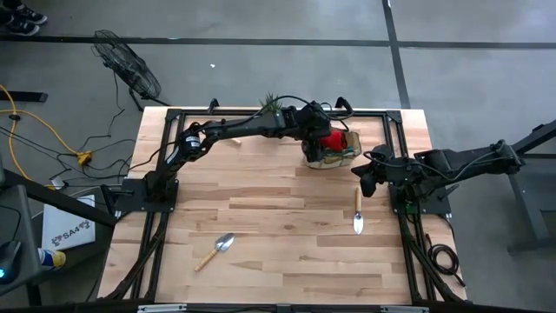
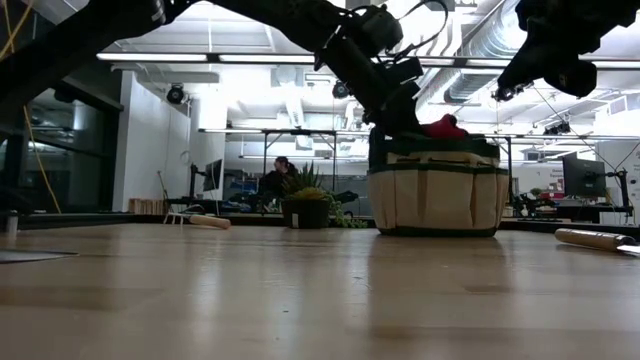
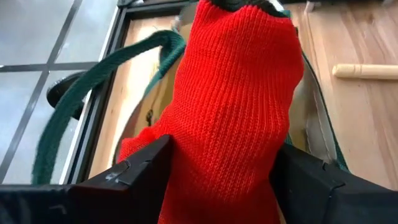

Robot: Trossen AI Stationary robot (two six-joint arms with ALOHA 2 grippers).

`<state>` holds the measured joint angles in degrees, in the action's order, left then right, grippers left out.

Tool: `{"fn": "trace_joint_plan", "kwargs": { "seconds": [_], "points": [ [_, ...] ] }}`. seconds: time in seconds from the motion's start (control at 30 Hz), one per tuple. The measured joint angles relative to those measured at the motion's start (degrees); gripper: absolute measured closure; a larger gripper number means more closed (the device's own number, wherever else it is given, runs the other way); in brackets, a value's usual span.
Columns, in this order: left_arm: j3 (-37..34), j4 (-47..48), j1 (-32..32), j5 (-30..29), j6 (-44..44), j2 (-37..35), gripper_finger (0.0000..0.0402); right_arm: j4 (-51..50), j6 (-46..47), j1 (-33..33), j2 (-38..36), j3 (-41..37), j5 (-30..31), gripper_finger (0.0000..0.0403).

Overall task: Pick & Place Garden tools in Gardening bag
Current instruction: Put the red gloves into the light brown gardening bag, then put the light brown hand rake into the light brown gardening bag

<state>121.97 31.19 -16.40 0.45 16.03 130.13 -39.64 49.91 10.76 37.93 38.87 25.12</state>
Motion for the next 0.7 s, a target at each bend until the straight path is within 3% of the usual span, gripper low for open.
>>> {"fn": "trace_joint_plan", "kwargs": {
  "seconds": [0.33,0.7],
  "points": [
    [0.22,-1.08,0.02,0.5,-3.38,0.0,0.0155,0.02,0.47,-0.02,0.0,0.0,0.0,0.04],
    [8.43,6.33,-0.07,0.57,-4.63,-0.17,0.0155,0.36,0.88,0.0,0.0,0.0,0.01,0.04]
  ]
}}
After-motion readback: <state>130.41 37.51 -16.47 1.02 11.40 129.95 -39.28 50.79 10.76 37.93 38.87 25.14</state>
